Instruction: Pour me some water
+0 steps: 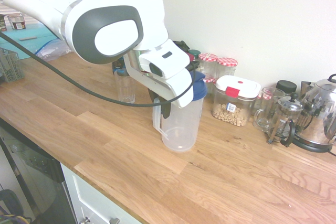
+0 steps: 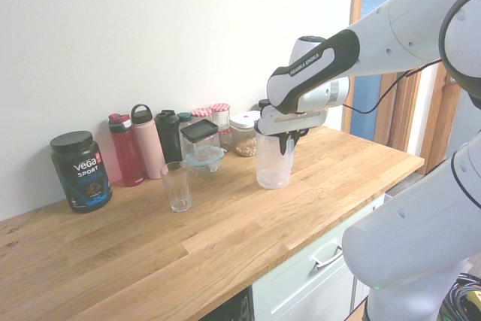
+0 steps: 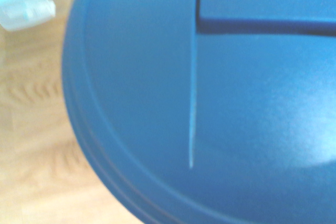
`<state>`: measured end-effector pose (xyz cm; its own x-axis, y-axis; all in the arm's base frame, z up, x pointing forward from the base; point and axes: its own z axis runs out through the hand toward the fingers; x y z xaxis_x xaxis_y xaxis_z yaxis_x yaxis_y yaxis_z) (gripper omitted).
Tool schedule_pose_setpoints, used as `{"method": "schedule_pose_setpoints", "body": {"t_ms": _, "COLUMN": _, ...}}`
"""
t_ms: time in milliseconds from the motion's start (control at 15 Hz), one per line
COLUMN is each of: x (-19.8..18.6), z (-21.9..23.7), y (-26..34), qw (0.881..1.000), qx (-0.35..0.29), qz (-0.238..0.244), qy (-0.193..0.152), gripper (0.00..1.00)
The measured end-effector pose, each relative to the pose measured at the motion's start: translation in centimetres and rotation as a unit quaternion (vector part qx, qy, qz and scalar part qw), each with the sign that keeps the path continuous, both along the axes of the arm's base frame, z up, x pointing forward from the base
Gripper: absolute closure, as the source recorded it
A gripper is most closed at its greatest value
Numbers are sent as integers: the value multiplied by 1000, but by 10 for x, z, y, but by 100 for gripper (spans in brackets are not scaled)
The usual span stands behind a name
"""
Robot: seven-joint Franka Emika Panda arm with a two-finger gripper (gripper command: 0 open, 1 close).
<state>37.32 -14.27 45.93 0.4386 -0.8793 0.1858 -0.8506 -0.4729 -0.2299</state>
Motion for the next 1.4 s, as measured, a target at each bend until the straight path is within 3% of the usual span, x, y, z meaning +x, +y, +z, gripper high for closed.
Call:
{"method": "schedule_pose_setpoints", "body": {"t_ms": 133, "x": 0, "z": 12, "y": -10, "qw": 999, "qx": -8, "qz": 32, "qy": 3, "gripper": 100}}
{"method": "schedule_pose_setpoints", "body": {"t_ms": 333, "x": 7, "z": 64, "y": -14, "qw": 993, "qx": -16, "qz": 118, "qy": 6, "gripper": 100}}
{"method": "schedule_pose_setpoints", "body": {"t_ms": 667, "x": 51, "z": 99, "y": 45, "qw": 963, "qx": -42, "qz": 266, "qy": 28, "gripper": 100}}
{"method": "schedule_pose_setpoints", "body": {"t_ms": 1000, "x": 85, "z": 91, "y": 134, "qw": 912, "qx": -86, "qz": 389, "qy": 91, "gripper": 100}}
{"method": "schedule_pose_setpoints", "body": {"t_ms": 1400, "x": 133, "z": 84, "y": 212, "qw": 831, "qx": -189, "qz": 483, "qy": 198, "gripper": 100}}
